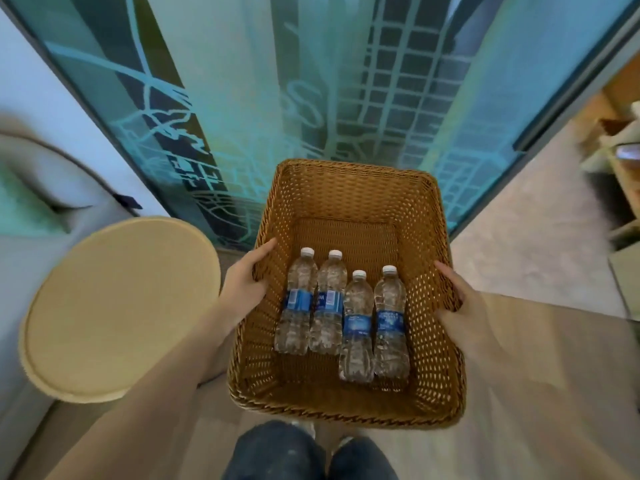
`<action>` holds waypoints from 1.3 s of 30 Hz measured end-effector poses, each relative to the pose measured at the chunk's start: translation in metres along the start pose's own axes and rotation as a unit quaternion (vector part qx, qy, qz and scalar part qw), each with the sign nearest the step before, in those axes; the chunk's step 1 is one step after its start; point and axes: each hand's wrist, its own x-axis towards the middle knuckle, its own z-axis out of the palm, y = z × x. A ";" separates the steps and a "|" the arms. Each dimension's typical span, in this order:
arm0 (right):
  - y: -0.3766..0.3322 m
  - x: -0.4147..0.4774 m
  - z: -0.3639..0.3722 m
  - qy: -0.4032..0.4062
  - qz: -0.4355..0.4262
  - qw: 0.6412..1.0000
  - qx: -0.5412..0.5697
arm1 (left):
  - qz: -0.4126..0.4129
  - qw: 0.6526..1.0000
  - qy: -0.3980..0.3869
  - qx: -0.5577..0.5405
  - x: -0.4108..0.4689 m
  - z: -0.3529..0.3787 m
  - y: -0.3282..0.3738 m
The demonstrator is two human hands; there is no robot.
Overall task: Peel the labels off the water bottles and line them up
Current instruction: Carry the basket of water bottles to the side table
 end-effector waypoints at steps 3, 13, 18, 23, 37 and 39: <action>0.030 -0.003 0.015 0.002 -0.001 1.000 0.028 | -0.005 1.000 0.001 0.010 0.006 0.024 -0.032; 0.149 0.035 0.120 -0.013 0.036 0.996 0.076 | -0.043 0.998 -0.017 0.043 0.073 0.089 -0.212; 0.259 0.084 0.204 0.000 0.042 0.997 0.061 | -0.037 0.998 -0.029 0.045 0.132 0.130 -0.334; 0.363 0.136 0.273 0.012 0.040 0.995 0.092 | -0.019 0.998 -0.048 0.026 0.195 0.171 -0.443; 0.574 0.266 0.378 0.028 0.004 0.992 0.123 | 0.039 0.997 -0.066 0.022 0.330 0.254 -0.627; 0.585 0.277 0.381 0.029 0.003 0.992 0.124 | 0.053 0.996 -0.060 0.030 0.342 0.261 -0.635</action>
